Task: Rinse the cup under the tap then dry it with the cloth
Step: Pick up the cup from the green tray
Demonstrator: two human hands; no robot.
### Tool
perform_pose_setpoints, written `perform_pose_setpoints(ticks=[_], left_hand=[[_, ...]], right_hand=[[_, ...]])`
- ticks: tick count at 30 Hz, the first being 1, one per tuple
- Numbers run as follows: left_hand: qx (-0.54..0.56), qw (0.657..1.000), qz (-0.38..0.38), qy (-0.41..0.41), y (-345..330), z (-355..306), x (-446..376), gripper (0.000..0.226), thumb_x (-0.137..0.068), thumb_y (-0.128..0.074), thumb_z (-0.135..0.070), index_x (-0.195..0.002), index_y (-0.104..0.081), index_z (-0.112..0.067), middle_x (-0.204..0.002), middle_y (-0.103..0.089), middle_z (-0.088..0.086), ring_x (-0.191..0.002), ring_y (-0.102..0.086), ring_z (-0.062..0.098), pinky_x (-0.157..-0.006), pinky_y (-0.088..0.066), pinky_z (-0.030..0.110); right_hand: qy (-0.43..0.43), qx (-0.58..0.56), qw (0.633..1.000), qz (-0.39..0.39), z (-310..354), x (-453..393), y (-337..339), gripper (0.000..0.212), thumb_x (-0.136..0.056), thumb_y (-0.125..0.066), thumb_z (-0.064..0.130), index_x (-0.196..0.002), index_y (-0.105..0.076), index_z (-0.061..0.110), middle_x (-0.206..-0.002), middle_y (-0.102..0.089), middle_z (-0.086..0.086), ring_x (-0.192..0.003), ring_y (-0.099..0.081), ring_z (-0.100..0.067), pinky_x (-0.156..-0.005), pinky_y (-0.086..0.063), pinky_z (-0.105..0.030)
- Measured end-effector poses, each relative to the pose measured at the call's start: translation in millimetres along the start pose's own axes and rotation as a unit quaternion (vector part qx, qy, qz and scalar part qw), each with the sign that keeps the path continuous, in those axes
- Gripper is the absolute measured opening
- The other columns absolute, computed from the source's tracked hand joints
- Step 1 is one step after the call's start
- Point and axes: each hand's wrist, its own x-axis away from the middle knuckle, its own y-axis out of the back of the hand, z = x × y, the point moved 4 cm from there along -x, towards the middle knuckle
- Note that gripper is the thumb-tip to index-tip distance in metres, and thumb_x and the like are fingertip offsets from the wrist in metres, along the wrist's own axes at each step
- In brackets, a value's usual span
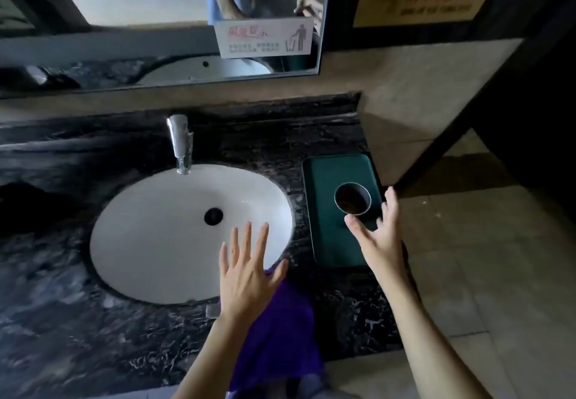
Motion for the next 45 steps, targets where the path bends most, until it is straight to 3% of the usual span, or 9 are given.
perform_pose_setpoints(ticks=[9,14,21,23,25,28,32,40,45], left_hand=[[-0.054,0.997,0.053,0.026,-42.6,22.4,17.8,0.082,-0.092,-0.036,-0.071,-0.16,-0.038,-0.023,-0.166,-0.038,0.014,-0.156,-0.029,0.039,-0.122,-0.03,0.061],[-0.06,0.996,0.063,0.027,-47.8,28.4,26.9,0.081,-0.094,-0.035,-0.069,-0.16,-0.038,-0.023,-0.166,-0.038,0.013,-0.156,-0.03,0.037,-0.122,-0.028,0.06],[-0.063,0.995,0.065,0.03,-48.8,28.0,26.1,0.081,-0.095,-0.031,-0.072,-0.16,-0.037,-0.025,-0.166,-0.038,0.01,-0.156,-0.029,0.035,-0.123,-0.03,0.058],[-0.06,0.996,0.063,0.03,-49.5,29.1,26.3,0.081,-0.095,-0.031,-0.073,-0.161,-0.036,-0.025,-0.166,-0.037,0.01,-0.156,-0.028,0.034,-0.123,-0.03,0.058],[-0.055,0.996,0.058,0.033,-50.0,29.9,26.4,0.081,-0.095,-0.031,-0.073,-0.161,-0.036,-0.025,-0.167,-0.037,0.009,-0.157,-0.028,0.034,-0.124,-0.029,0.057],[-0.052,0.997,0.054,0.036,-49.7,29.9,26.7,0.082,-0.095,-0.03,-0.074,-0.162,-0.033,-0.026,-0.168,-0.036,0.008,-0.157,-0.026,0.032,-0.124,-0.028,0.055],[-0.038,0.997,0.05,0.038,-49.0,31.0,26.8,0.084,-0.095,-0.029,-0.076,-0.163,-0.029,-0.026,-0.169,-0.033,0.008,-0.158,-0.024,0.032,-0.125,-0.027,0.054],[0.035,0.999,0.016,0.018,-22.1,49.2,15.8,0.091,-0.095,-0.017,-0.08,-0.165,-0.017,-0.022,-0.173,-0.021,0.006,-0.16,-0.013,0.028,-0.128,-0.022,0.051],[0.154,0.987,-0.045,0.017,22.4,80.4,3.2,0.096,-0.093,-0.036,-0.078,-0.164,-0.021,-0.014,-0.172,-0.025,0.006,-0.16,-0.02,0.025,-0.127,-0.025,0.044]], right_hand=[[-0.093,0.016,0.995,0.032,-22.8,-19.1,-25.2,0.103,-0.083,-0.084,0.014,-0.161,-0.016,0.013,-0.168,-0.025,-0.006,-0.153,-0.026,-0.015,-0.126,-0.022,-0.034],[-0.114,0.03,0.993,-0.005,-34.3,-25.1,-25.3,0.082,-0.078,-0.086,0.015,-0.145,-0.04,0.007,-0.142,-0.055,-0.012,-0.13,-0.055,-0.025,-0.114,-0.042,-0.049],[-0.08,0.026,0.996,0.022,-29.6,-18.7,-23.5,0.09,-0.071,-0.083,0.044,-0.144,-0.041,0.014,-0.142,-0.057,-0.009,-0.132,-0.056,-0.025,-0.113,-0.044,-0.051],[-0.065,0.025,0.997,0.045,-20.0,-11.6,-26.2,0.089,-0.073,-0.085,0.04,-0.145,-0.041,0.014,-0.143,-0.057,-0.007,-0.133,-0.055,-0.023,-0.114,-0.043,-0.046],[-0.051,0.021,0.996,0.07,-10.8,-3.2,-30.6,0.086,-0.077,-0.088,0.028,-0.147,-0.04,0.012,-0.143,-0.055,-0.002,-0.131,-0.053,-0.017,-0.113,-0.042,-0.024],[-0.021,0.016,0.996,0.086,7.6,10.2,-39.6,0.078,-0.079,-0.087,0.017,-0.142,-0.042,0.016,-0.131,-0.054,0.006,-0.114,-0.052,0.003,-0.094,-0.035,0.002],[0.011,0.006,0.993,0.113,29.8,27.9,-60.0,0.068,-0.077,-0.088,0.013,-0.129,-0.047,0.027,-0.122,-0.058,0.018,-0.11,-0.052,0.022,-0.091,-0.038,0.0],[0.017,-0.003,0.988,0.156,54.1,61.3,-120.8,0.073,-0.076,-0.086,0.004,-0.133,-0.048,0.028,-0.128,-0.057,0.023,-0.118,-0.054,0.017,-0.098,-0.04,-0.005],[0.021,-0.003,0.985,0.169,73.2,77.3,-159.4,0.073,-0.076,-0.084,-0.001,-0.134,-0.049,0.028,-0.123,-0.06,0.035,-0.118,-0.054,0.018,-0.096,-0.038,-0.002]])
